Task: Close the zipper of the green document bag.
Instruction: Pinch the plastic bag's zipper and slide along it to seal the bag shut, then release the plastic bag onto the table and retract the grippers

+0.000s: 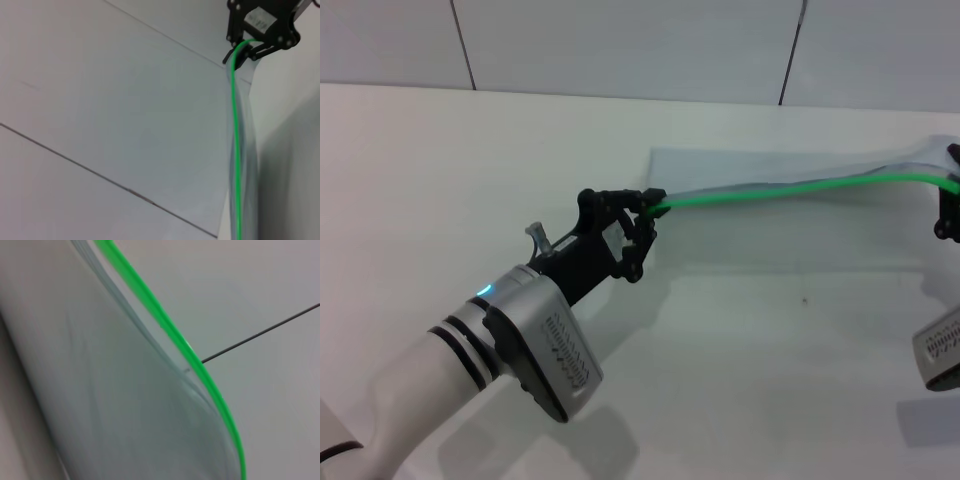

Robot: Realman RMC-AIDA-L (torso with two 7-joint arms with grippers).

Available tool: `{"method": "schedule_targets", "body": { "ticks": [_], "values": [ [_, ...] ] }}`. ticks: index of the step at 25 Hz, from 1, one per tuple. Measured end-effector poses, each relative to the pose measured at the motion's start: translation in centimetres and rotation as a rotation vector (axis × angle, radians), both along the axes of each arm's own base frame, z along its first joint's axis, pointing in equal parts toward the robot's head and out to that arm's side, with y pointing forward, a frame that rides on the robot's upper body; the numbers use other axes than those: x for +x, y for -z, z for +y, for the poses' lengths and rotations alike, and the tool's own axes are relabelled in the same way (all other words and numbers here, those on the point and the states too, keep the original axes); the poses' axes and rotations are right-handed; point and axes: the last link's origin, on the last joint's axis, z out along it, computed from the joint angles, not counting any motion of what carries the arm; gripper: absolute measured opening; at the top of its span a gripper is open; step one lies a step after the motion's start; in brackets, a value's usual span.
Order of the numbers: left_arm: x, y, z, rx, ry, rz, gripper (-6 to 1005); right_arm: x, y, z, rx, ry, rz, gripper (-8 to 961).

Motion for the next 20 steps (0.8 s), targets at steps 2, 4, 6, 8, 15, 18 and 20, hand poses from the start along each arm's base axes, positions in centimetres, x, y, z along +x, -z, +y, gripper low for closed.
{"method": "schedule_targets", "body": {
  "ticks": [2,4,6,8,15,18,20],
  "values": [
    [0.0,-0.1,0.1,0.007,-0.004,-0.005,205,-0.1,-0.1,0.0,0.007,-0.006,0.002,60],
    [0.1,-0.1,0.2,0.007,-0.006,-0.013,209,-0.3,-0.3,-0.1,0.023,-0.018,0.009,61],
    [0.3,-0.2,0.4,0.009,-0.012,-0.026,213,-0.4,-0.7,-0.1,0.05,-0.029,0.019,62],
    [0.4,-0.4,0.6,0.017,-0.018,-0.048,217,-0.5,-1.2,-0.2,0.082,-0.04,0.031,81],
    [1.2,-2.3,0.6,0.028,-0.02,-0.26,230,-0.5,-2.6,-1.2,0.174,-0.073,0.108,214],
    [1.0,-3.6,0.4,0.04,-0.023,-0.368,387,-1.0,-2.9,-1.8,0.18,-0.116,0.197,271],
    [0.9,-4.4,0.3,0.045,-0.028,-0.438,490,-1.4,-3.1,-2.2,0.173,-0.151,0.288,353]
  ]
}}
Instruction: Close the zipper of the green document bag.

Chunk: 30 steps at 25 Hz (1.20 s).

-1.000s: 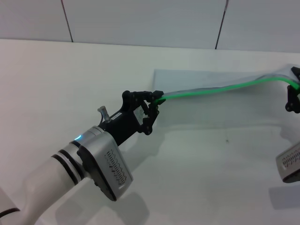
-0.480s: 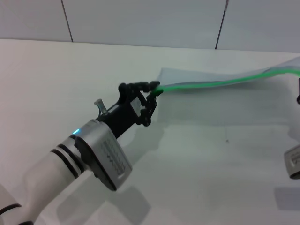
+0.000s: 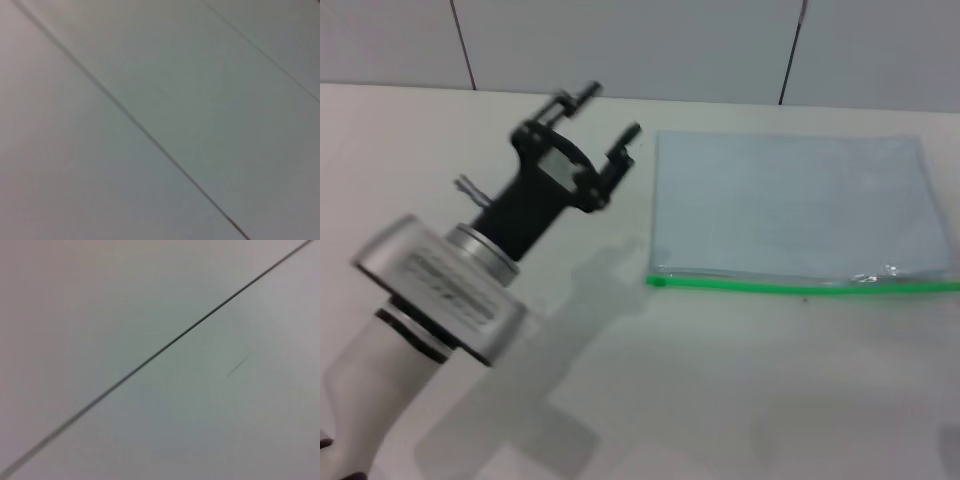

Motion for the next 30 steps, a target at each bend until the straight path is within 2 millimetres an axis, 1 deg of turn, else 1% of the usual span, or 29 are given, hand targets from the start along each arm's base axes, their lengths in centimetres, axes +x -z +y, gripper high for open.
{"method": "schedule_targets", "body": {
  "ticks": [2,4,6,10,14,17,20,23,30],
  "values": [
    [-0.2,-0.7,0.0,0.001,-0.009,-0.065,541,-0.4,-0.4,-0.2,-0.008,-0.042,0.109,434],
    [-0.5,-1.8,0.2,0.002,-0.036,-0.165,593,-0.6,-0.7,-0.4,-0.022,-0.078,0.217,516],
    [-0.9,-2.6,0.4,0.004,-0.066,-0.255,623,-0.8,-1.0,-0.5,-0.047,-0.111,0.322,599],
    [-2.0,-4.5,0.5,0.011,-0.128,-0.495,684,-1.1,-1.1,-0.5,-0.094,-0.151,0.453,759],
    [-3.0,-5.8,0.5,-0.019,-0.15,-0.622,744,-1.6,-1.3,-0.9,-0.125,-0.206,0.569,901],
    [-3.9,-6.7,0.5,-0.065,-0.157,-0.71,782,-1.7,-1.4,-1.0,-0.172,-0.243,0.663,902],
    [-4.3,-7.4,0.8,-0.104,-0.158,-0.775,816,-1.6,-1.8,-1.0,-0.205,-0.266,0.73,902],
    [-4.4,-7.6,0.9,-0.114,-0.162,-0.79,816,-1.6,-1.8,-1.1,-0.22,-0.274,0.741,903],
    [-4.4,-7.5,1.0,-0.116,-0.172,-0.787,816,-2.2,-1.1,-1.1,-0.269,-0.287,0.725,901]
  ]
}}
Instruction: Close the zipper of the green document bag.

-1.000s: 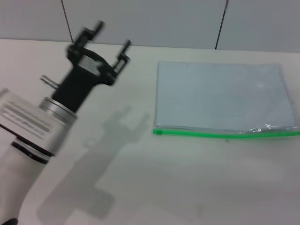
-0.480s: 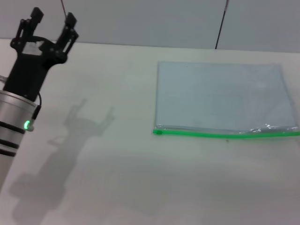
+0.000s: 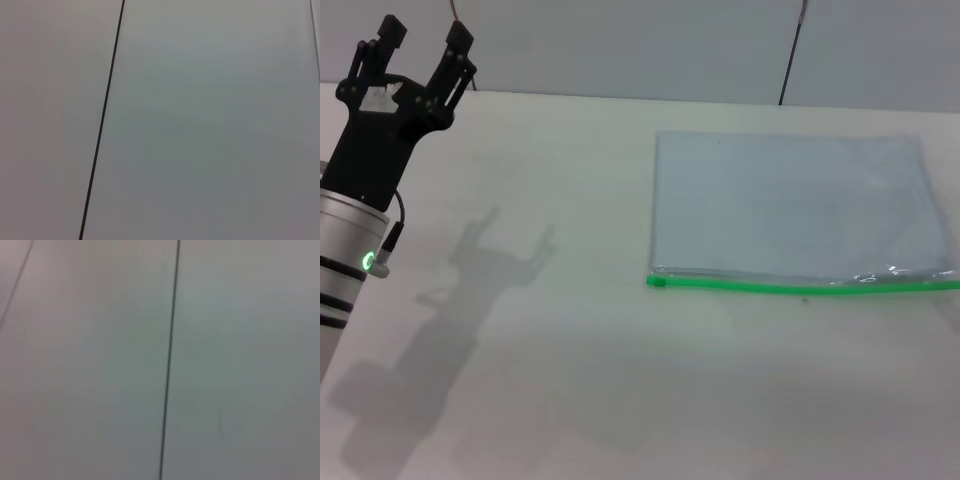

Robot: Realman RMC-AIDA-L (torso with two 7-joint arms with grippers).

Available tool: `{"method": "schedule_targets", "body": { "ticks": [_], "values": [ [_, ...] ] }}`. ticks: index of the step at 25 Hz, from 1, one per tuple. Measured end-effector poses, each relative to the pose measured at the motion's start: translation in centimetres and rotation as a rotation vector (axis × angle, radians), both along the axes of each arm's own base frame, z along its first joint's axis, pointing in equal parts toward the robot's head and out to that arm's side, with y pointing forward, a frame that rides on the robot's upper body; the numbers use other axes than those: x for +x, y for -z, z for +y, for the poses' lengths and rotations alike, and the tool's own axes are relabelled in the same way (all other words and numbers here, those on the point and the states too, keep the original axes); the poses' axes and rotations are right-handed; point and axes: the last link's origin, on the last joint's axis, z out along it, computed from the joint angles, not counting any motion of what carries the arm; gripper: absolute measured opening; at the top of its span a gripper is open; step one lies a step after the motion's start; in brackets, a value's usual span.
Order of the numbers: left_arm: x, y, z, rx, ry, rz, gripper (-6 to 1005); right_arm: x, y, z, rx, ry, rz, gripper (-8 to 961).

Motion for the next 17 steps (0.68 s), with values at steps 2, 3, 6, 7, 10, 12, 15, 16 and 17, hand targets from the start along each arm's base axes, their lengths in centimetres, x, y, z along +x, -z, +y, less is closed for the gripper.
{"method": "schedule_targets", "body": {
  "ticks": [2,3,6,7,10,12,15,16,17],
  "values": [
    [-0.01,0.05,0.09,-0.003,-0.004,0.001,816,-0.13,0.14,0.04,-0.007,-0.006,-0.004,898],
    [0.0,0.07,0.13,-0.005,-0.005,0.002,816,-0.16,0.16,0.05,-0.008,-0.007,-0.004,897],
    [0.0,0.07,0.17,-0.004,-0.007,0.0,816,-0.16,0.17,0.05,-0.008,-0.007,-0.004,895],
    [-0.03,0.05,0.19,-0.002,-0.01,-0.002,816,-0.15,0.18,0.07,-0.009,-0.006,-0.005,895],
    [-0.15,0.06,0.26,-0.003,-0.02,-0.003,816,-0.1,0.23,0.1,-0.012,-0.002,-0.006,894],
    [-0.22,0.14,0.3,-0.008,-0.026,-0.002,816,-0.1,0.25,0.1,-0.013,-0.002,-0.006,894],
    [-0.23,0.19,0.34,-0.011,-0.029,-0.002,816,-0.11,0.26,0.09,-0.014,-0.002,-0.006,894],
    [-0.22,0.2,0.35,-0.011,-0.029,-0.002,816,-0.13,0.27,0.09,-0.014,-0.002,-0.006,894],
    [-0.22,0.2,0.35,-0.011,-0.029,-0.003,816,-0.15,0.28,0.1,-0.014,-0.003,-0.005,894]
  ]
}}
